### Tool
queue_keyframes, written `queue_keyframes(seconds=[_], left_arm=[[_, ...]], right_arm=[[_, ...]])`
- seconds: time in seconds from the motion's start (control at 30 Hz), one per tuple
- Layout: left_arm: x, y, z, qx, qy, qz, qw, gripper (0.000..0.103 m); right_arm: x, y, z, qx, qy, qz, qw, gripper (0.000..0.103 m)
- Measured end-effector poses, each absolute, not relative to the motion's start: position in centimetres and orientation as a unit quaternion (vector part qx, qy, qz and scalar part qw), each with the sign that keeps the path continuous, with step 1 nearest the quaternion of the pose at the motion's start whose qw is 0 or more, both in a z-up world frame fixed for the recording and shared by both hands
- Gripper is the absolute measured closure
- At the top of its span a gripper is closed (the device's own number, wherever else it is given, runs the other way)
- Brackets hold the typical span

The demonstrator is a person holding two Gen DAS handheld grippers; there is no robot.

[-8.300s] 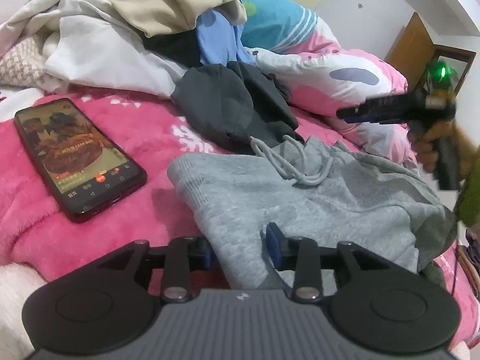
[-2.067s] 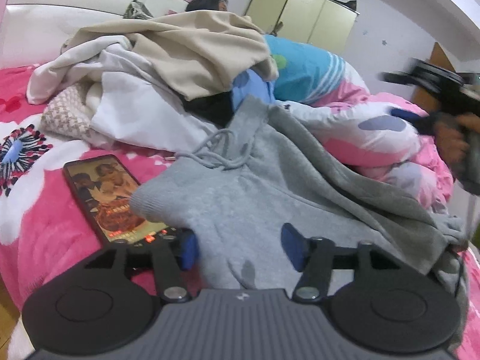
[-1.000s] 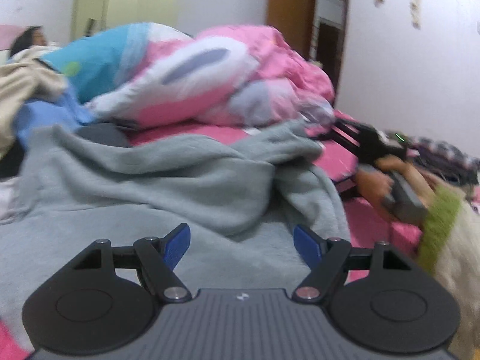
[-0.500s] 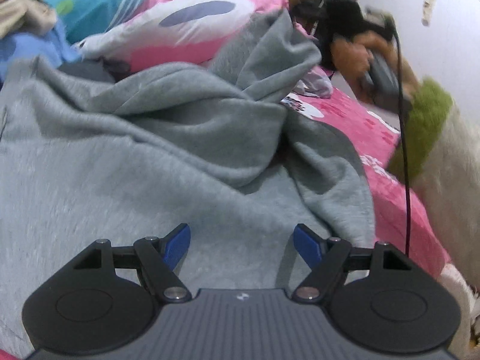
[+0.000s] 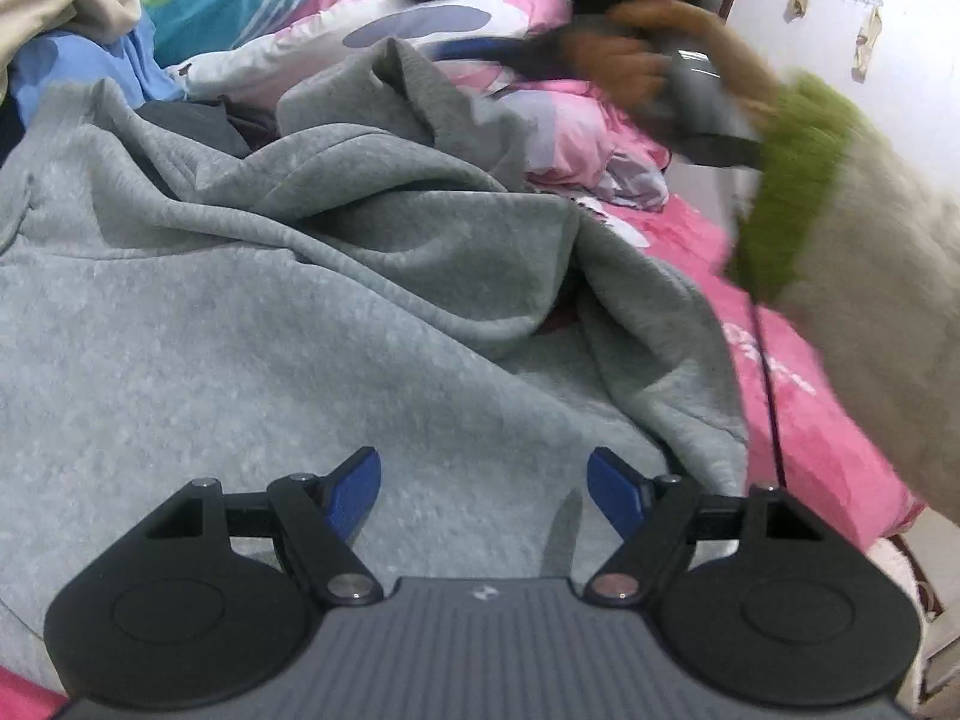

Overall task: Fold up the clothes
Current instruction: 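Pull the hoodie edge outward with the right tool to spread it flat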

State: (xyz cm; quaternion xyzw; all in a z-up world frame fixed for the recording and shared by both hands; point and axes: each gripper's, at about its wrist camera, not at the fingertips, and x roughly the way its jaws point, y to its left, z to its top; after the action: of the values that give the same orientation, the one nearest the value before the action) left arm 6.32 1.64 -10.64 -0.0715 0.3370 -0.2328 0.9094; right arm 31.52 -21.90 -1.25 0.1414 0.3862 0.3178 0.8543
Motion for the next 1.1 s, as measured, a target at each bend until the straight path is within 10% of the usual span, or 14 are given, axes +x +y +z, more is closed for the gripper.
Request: queue_keyframes(seconds=[0.4, 0.5, 0.57, 0.83, 1.1], left_arm=[[4.7, -2.7, -10.6, -0.005, 0.338, -0.285, 0.897, 0.025], [4.4, -3.3, -10.9, 0.014, 0.353, -0.255, 0.9, 0.025], [4.2, -3.7, -11.0, 0.026, 0.358, -0.239, 0.902, 0.025], [4.1, -3.6, -10.7, 0.038, 0.37, -0.238, 0.897, 0.025], [3.6, -3.6, -10.5, 0.057, 0.374, -0.24, 0.894, 0.025]], right_arm=[[26.5, -32.1, -4.0, 0.118, 0.415, 0.254, 0.866, 0.045], [26.1, -31.7, -6.1, 0.107, 0.44, 0.252, 0.855, 0.087], [25.8, -32.7, -6.5, 0.147, 0.424, 0.23, 0.863, 0.092], [8.6, -41.4, -4.5, 0.328, 0.247, 0.146, 0.9, 0.098], [-5.0, -46.7, -12.9, 0.44, 0.253, 0.013, 0.862, 0.091]])
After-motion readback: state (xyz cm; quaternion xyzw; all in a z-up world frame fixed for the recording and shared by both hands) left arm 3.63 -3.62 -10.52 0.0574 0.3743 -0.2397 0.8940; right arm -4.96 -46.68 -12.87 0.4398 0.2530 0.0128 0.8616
